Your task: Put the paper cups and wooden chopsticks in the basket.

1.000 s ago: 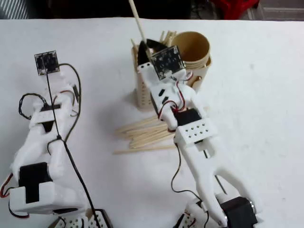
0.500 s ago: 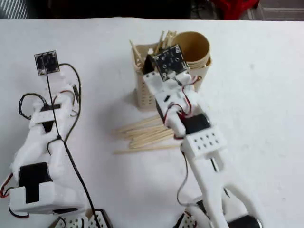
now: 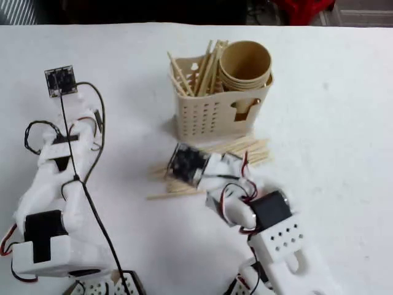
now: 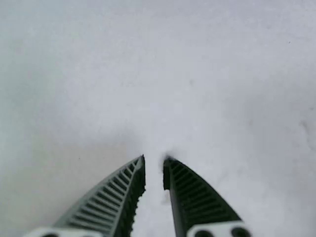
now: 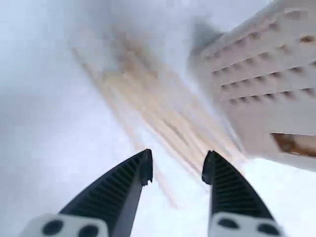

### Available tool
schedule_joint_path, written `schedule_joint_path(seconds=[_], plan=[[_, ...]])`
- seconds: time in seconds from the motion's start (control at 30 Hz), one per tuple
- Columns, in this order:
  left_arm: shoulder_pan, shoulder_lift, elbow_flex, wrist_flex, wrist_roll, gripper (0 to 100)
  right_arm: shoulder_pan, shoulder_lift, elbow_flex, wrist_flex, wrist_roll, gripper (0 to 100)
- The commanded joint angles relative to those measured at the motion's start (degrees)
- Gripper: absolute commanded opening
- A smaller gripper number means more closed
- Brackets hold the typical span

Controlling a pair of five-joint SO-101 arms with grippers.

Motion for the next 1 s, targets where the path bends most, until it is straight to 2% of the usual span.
schedule_joint_path(seconds=[0.0,0.1,0.3,0.6,0.97], plan=[[0.6,-0.4,-2.8,-0.3,0.2,8,-0.3,2.3,7.4,-4.9,6.4,14.8],[0.6,-0.4,-2.8,-0.3,0.2,8,0.2,6.8,13.0,-9.5,12.0,14.9],[0.6,-0.4,-2.8,-0.3,0.2,8,4.4,17.3,14.9,-20.1,16.6,14.9],[0.6,-0.4,-2.8,-0.3,0.2,8,8.7,32.5,14.9,-33.1,17.3,14.9],[0.6,-0.4,-2.8,-0.3,0.2,8,8.7,41.1,7.9,-32.7,17.5,13.9]])
